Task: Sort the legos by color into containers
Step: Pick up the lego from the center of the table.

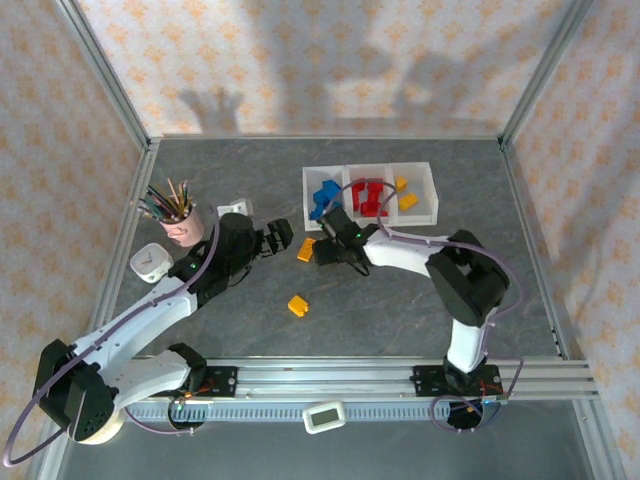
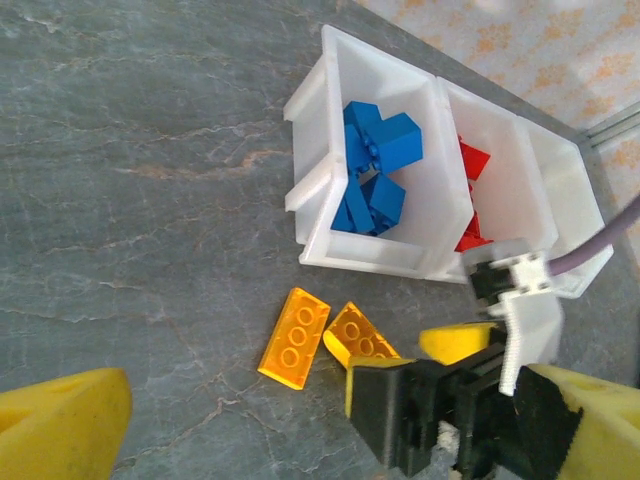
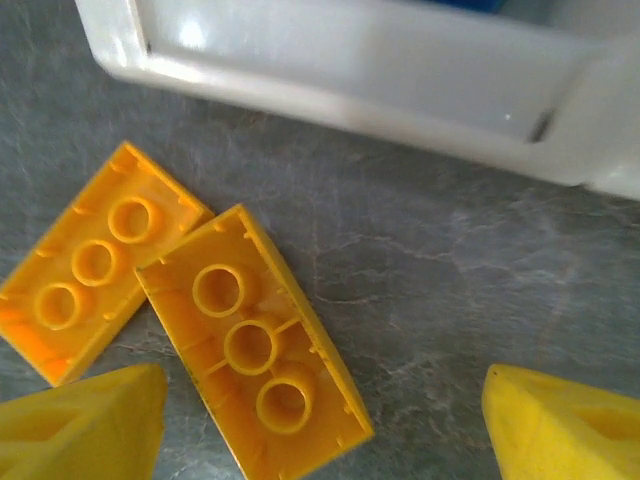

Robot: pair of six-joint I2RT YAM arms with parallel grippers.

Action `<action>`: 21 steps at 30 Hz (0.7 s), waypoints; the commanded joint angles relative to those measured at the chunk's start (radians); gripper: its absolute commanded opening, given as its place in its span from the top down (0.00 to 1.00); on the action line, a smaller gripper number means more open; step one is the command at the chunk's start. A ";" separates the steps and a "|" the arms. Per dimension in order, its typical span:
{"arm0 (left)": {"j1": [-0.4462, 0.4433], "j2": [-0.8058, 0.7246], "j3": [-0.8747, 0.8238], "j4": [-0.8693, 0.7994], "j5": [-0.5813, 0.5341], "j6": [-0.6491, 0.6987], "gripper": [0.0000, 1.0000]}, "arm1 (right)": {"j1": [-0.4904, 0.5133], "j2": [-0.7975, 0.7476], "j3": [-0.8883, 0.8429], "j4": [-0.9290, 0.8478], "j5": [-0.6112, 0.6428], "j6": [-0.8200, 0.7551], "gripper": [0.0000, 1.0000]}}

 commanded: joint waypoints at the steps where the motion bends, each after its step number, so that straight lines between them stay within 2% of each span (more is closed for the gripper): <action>1: 0.006 -0.027 -0.020 -0.026 -0.043 -0.021 0.01 | 0.015 0.049 0.057 0.013 0.012 -0.073 0.20; 6: 0.009 -0.019 -0.021 -0.031 -0.042 -0.021 0.01 | 0.015 0.097 0.090 0.018 0.047 -0.095 0.31; 16: 0.010 0.000 -0.003 -0.027 -0.021 -0.012 0.01 | 0.014 0.070 0.074 0.005 0.030 -0.115 0.67; 21: 0.010 0.011 0.018 -0.020 0.017 -0.007 0.01 | 0.012 -0.072 0.004 -0.013 0.028 -0.062 0.70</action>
